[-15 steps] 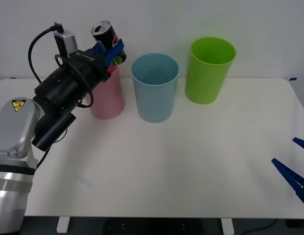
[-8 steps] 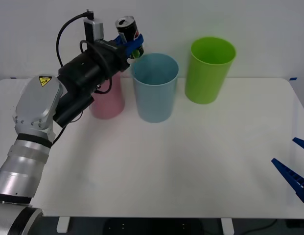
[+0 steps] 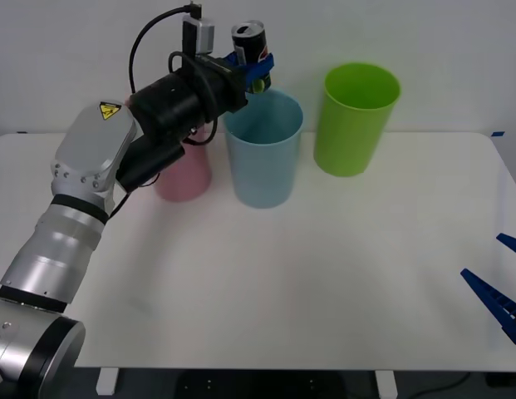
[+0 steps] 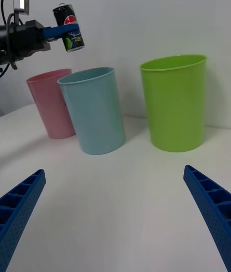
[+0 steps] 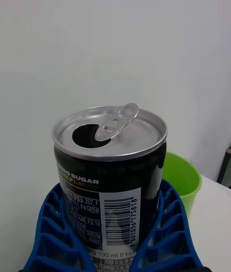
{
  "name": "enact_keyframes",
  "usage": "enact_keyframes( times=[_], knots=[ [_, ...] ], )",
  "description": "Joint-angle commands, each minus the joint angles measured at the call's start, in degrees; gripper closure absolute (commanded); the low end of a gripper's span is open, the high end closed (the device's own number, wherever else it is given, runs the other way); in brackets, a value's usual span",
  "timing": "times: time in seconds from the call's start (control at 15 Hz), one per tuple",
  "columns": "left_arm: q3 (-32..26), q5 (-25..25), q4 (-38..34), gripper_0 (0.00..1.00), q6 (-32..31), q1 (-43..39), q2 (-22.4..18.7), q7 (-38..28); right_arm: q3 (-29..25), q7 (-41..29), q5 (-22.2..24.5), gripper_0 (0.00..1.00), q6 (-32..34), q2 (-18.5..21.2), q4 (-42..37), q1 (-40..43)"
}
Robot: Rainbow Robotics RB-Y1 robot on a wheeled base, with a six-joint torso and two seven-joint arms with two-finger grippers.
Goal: Grasp the object on the table and drop it into the matching bin: aluminum can to the light blue bin, PET bottle to the pink bin.
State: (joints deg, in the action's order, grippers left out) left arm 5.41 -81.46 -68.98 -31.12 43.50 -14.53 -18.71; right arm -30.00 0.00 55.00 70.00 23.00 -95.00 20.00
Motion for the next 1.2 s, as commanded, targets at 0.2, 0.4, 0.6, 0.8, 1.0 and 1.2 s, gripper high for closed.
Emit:
enact_keyframes(
  times=[0.2,0.4,0.6,0.8,1.0,1.2],
  knots=[
    [0.04,-0.81,1.13,1.00,0.00,0.97,0.82,0.17,0.00,0.00,0.00,0.00,0.00,0.00,0.00,0.00],
    [0.12,-0.81,1.13,0.99,0.00,0.97,0.82,0.26,0.00,0.00,0.00,0.00,0.00,0.00,0.00,0.00],
    [0.12,-0.72,1.13,0.45,-0.09,0.97,0.91,0.52,0.00,0.00,0.00,0.00,0.00,0.00,0.00,0.00],
    [0.12,-0.19,1.13,0.00,0.00,0.88,0.91,1.05,0.00,0.00,0.00,0.00,0.00,0.00,0.00,0.00],
    [0.12,0.51,1.13,0.00,-0.09,0.88,0.82,1.05,0.00,0.00,0.00,0.00,0.00,0.00,0.00,0.00],
    [0.04,1.13,1.13,0.00,-0.09,0.79,0.56,1.05,0.00,0.00,0.00,0.00,0.00,0.00,0.00,0.00]
  ],
)
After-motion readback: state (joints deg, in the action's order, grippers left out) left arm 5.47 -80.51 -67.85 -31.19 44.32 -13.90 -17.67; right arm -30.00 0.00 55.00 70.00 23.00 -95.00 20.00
